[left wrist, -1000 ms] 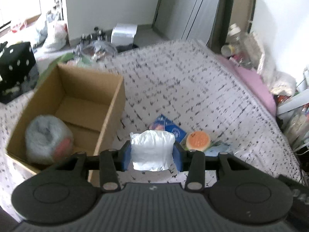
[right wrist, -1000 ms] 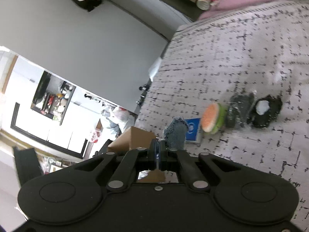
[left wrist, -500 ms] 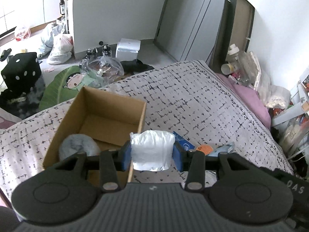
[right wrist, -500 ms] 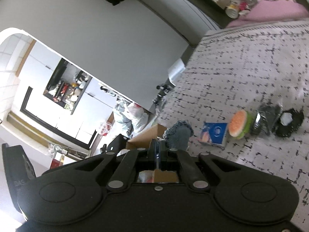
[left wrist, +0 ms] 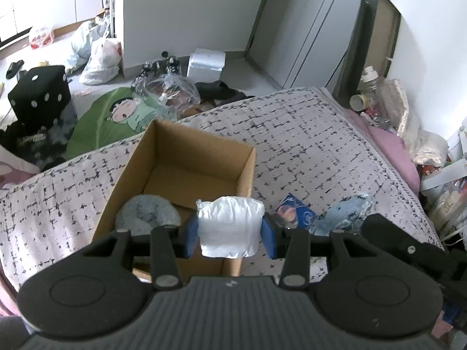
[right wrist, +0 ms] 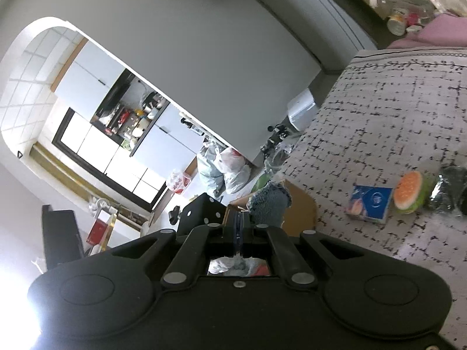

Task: Organize soft objects
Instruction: 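Carry the white cube into the box with the left gripper while the right carries the blue plush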

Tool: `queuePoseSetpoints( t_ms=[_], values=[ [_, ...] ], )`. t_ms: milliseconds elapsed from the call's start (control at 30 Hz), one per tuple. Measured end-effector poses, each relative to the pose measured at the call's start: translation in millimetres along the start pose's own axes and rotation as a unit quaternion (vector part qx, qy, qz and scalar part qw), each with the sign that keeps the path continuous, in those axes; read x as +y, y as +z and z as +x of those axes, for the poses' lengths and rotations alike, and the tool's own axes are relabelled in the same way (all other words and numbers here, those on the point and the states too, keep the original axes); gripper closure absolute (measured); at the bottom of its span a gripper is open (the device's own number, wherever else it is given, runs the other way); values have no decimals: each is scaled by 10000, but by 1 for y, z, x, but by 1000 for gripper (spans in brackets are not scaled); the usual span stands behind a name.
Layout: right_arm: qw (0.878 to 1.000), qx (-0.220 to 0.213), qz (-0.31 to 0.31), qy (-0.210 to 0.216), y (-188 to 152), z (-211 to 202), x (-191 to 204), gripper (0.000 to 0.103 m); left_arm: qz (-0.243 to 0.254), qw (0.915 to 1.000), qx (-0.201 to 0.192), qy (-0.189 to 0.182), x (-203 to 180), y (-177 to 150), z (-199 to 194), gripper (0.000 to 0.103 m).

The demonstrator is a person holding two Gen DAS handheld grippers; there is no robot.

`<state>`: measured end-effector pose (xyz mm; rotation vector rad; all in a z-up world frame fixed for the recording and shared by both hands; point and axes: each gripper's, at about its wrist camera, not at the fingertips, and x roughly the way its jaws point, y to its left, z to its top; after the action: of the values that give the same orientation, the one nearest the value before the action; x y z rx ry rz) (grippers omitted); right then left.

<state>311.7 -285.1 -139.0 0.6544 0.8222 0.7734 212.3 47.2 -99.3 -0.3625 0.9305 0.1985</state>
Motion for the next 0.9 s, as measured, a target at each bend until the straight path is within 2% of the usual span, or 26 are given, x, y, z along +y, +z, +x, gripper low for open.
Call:
queuePoseSetpoints(
  t_ms=[333, 500, 767, 900],
  values=[
    [9997, 149, -73, -181, -10, 16, 4, 101, -225, 9988, 426, -52, 23, -12, 30, 60],
    [9997, 85, -61, -233, -10, 19, 1, 101, -294, 9977, 609, -54, 29, -18, 45, 60],
    [9999, 60, -64, -91, -12, 28, 0, 101, -354, 9954, 895, -24, 35, -24, 69, 60],
    [9999, 35, -84, -55, -13, 36, 3, 101, -308, 9947, 974, -77, 38, -23, 72, 56]
  ],
)
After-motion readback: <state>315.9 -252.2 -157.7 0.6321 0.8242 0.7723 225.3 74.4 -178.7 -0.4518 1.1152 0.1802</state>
